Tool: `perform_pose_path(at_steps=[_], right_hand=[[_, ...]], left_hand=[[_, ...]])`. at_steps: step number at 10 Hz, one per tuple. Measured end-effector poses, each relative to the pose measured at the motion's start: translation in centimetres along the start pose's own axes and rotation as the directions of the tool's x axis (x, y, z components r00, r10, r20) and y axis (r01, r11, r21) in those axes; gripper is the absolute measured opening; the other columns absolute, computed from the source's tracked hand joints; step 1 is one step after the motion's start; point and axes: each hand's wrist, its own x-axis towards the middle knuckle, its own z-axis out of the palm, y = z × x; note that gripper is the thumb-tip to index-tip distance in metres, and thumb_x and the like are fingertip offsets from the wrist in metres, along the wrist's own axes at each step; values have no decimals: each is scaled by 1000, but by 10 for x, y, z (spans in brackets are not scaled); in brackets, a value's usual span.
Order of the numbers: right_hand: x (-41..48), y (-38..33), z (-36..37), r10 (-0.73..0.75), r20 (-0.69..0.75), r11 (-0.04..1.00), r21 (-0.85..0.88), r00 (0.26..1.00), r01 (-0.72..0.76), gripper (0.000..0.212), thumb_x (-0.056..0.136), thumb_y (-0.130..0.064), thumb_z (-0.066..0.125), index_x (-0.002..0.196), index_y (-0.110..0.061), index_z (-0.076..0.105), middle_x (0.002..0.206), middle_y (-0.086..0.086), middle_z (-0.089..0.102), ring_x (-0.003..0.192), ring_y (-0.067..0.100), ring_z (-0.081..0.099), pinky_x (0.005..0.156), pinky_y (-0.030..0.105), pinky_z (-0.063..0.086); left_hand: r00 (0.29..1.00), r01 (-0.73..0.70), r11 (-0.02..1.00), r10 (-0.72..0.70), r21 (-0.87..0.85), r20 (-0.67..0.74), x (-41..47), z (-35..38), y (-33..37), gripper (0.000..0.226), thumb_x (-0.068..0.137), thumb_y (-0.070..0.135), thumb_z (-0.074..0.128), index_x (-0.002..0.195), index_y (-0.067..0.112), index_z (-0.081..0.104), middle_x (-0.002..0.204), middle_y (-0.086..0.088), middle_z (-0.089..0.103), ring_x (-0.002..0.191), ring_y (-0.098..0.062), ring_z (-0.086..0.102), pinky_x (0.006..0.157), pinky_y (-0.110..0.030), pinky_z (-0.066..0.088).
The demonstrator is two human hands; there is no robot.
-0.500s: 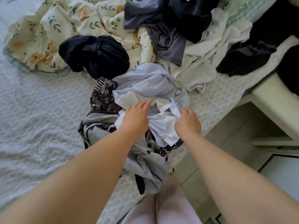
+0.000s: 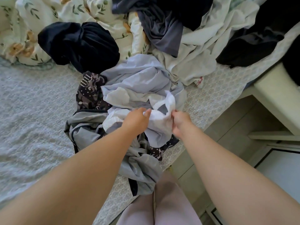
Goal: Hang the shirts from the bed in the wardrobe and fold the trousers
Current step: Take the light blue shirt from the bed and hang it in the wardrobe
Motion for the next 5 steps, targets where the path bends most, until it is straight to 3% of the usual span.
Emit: perform_pose_path(at_steps=[1,2,3,4,5], right_hand=[[-15,7,8,160,241,973,-202,957,-112,35,100,-28,41,115,-4,61,104,12,66,87,24,63,76,32,51],[-29,15,8,295,398,838,-545,869,-35,28,96,-32,50,109,-12,64,106,3,63,95,15,58,85,27,44],[-35,2,-10,443,432,773,-628,785,-90,25,95,-28,52,114,-16,62,97,0,61,84,12,55,75,25,42],[-40,-15,-27,350,337,732,-680,874,-31,25,92,-38,53,98,-17,65,88,-2,62,78,14,56,73,28,45],[-36,-30,-30,-23,88,818,-570,996,69,37,90,-49,52,97,-15,63,102,5,61,89,20,58,83,35,48]], left_hand=[[969,233,888,-177,-396,173,2,-1,17,66,92,62,37,137,14,44,135,-12,49,121,-33,48,95,-43,43],[888,458,648,-314,-609,334,2,-1,26,76,84,48,64,144,14,31,129,-12,50,110,-30,55,80,-42,51],[891,451,729,-406,-516,205,3,1,19,45,87,8,56,130,-4,47,105,-17,55,98,-30,59,87,-41,51],[923,385,792,-334,-474,192,-8,-5,21,38,91,-2,49,128,-6,51,118,-21,57,97,-23,54,77,-29,49],[964,247,846,-164,-473,209,-37,-10,50,42,91,-6,44,133,0,49,118,-16,56,91,-15,49,58,-13,43]])
